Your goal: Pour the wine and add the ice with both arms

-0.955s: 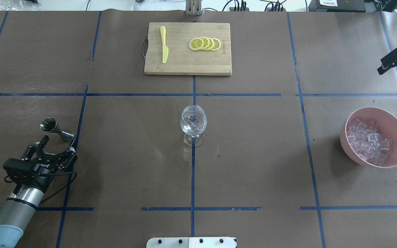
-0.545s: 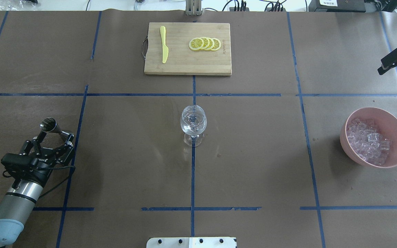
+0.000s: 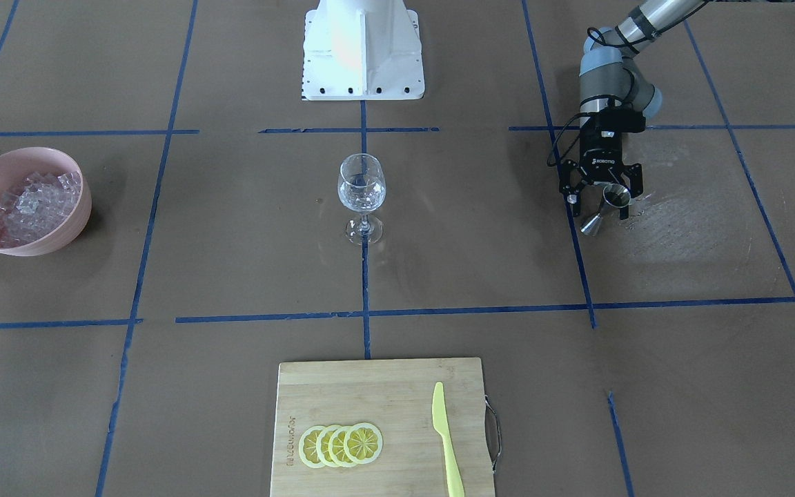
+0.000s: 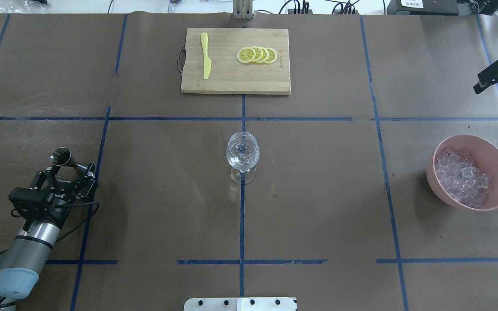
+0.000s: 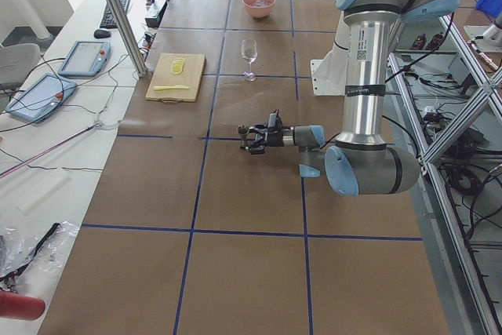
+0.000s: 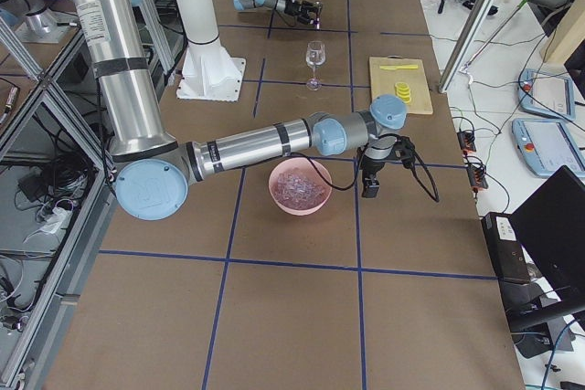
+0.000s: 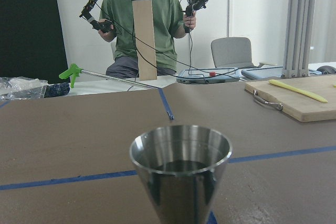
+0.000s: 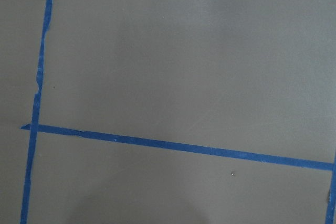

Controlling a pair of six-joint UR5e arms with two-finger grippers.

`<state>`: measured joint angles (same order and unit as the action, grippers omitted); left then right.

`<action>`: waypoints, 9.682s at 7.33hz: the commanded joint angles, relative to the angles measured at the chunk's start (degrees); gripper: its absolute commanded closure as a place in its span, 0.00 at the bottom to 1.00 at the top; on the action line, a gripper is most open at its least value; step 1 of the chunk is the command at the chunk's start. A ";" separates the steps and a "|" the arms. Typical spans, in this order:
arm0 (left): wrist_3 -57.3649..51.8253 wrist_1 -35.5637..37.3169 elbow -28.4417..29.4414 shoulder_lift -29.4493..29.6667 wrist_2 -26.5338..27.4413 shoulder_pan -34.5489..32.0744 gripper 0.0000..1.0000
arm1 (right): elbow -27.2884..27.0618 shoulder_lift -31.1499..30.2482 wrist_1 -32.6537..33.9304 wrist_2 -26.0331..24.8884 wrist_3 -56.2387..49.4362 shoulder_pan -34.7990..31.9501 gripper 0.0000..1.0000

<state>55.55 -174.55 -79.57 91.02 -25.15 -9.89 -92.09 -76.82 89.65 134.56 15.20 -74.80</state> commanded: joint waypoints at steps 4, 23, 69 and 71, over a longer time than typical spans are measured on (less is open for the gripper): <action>0.09 0.00 0.38 0.56 -0.96 -1.45 0.20 | -0.28 0.01 0.00 0.00 0.09 0.00 0.00; -23.91 14.12 -21.85 15.67 -8.87 -4.70 1.00 | -0.55 -0.08 0.00 0.09 0.27 0.00 0.00; -64.25 38.49 -33.29 7.73 -33.83 -15.42 1.00 | -2.57 -2.28 0.09 0.26 0.44 0.09 0.00; -50.77 24.51 -30.93 -2.65 -34.00 -15.51 1.00 | -2.57 -2.28 0.09 0.26 0.53 0.09 0.00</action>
<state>-2.02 -141.29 -112.04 94.25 -58.98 -25.32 -94.64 -79.10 89.74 134.82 15.70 -74.67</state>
